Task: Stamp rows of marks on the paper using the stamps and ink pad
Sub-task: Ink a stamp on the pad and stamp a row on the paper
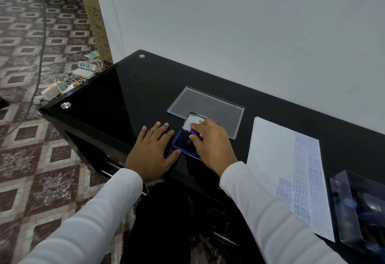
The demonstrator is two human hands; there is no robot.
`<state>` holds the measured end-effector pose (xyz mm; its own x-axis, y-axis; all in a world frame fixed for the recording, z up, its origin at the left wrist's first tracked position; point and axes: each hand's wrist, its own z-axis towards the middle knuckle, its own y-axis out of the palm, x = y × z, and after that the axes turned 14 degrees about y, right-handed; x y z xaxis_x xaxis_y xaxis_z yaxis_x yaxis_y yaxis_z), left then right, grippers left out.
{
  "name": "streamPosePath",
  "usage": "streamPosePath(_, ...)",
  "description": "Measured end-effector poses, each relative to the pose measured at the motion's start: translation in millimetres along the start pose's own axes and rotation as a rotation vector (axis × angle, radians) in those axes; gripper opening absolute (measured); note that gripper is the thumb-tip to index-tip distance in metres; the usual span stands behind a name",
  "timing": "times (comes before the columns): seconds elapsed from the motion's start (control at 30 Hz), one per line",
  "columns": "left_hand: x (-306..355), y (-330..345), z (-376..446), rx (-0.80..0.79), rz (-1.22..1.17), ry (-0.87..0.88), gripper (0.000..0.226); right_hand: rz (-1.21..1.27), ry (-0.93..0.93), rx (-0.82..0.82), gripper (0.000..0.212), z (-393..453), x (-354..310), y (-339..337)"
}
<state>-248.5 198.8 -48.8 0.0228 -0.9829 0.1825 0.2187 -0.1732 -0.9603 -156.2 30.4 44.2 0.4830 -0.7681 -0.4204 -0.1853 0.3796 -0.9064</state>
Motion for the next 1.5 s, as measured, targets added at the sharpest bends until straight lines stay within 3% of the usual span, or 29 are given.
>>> streamPosePath(1.5,-0.9,2.6,0.4,-0.004,0.013,-0.009,0.081,0.028,0.018,0.007,0.028,0.2,0.8,1.3)
